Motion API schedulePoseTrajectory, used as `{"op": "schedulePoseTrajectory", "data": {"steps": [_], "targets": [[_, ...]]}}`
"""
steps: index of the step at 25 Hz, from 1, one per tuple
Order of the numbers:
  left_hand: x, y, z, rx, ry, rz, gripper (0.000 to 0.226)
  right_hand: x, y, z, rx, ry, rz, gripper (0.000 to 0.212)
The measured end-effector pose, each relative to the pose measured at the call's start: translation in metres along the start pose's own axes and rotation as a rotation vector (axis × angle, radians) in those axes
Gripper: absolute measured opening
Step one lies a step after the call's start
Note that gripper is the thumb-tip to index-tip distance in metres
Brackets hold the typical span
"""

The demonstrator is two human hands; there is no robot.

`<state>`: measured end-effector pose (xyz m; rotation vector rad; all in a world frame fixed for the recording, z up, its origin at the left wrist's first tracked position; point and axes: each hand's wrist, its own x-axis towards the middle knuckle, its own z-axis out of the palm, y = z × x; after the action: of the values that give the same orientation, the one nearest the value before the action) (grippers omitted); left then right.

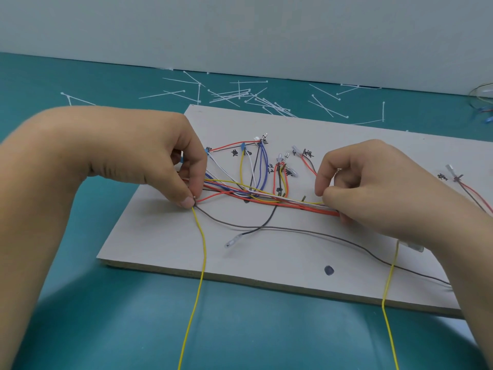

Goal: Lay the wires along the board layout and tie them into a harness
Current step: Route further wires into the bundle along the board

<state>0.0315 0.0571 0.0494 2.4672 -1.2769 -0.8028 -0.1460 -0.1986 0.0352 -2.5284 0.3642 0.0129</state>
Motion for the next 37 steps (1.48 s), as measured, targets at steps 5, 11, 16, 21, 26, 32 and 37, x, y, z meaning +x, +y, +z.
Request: {"op": "schedulePoseTrajectory", "data": {"steps": [5, 11, 16, 21, 26, 32, 37], "targets": [[-0.001, -0.013, -0.005, -0.019, 0.001, 0.0, 0.055, 0.0, 0.001, -0.001, 0.002, -0.044, -0.022, 0.018], [-0.002, -0.02, -0.009, 0.002, -0.018, -0.043, 0.068, -0.001, 0.002, -0.004, 0.085, -0.034, -0.053, 0.025], [-0.008, -0.017, -0.012, 0.002, -0.014, -0.061, 0.065, -0.002, 0.002, -0.005, 0.094, -0.053, -0.061, 0.025], [-0.013, -0.02, -0.014, -0.053, 0.007, -0.008, 0.057, -0.002, 0.001, -0.006, 0.094, -0.043, -0.059, 0.025], [-0.009, -0.017, -0.014, -0.07, 0.059, 0.033, 0.053, -0.003, 0.0, -0.011, 0.147, 0.016, -0.051, 0.024], [-0.004, -0.006, -0.007, -0.146, 0.072, 0.08, 0.038, -0.004, -0.001, -0.008, 0.067, -0.076, -0.033, 0.025], [0.0, 0.005, 0.0, -0.141, 0.089, 0.1, 0.042, -0.001, 0.004, -0.009, 0.018, -0.029, -0.008, 0.019]]}}
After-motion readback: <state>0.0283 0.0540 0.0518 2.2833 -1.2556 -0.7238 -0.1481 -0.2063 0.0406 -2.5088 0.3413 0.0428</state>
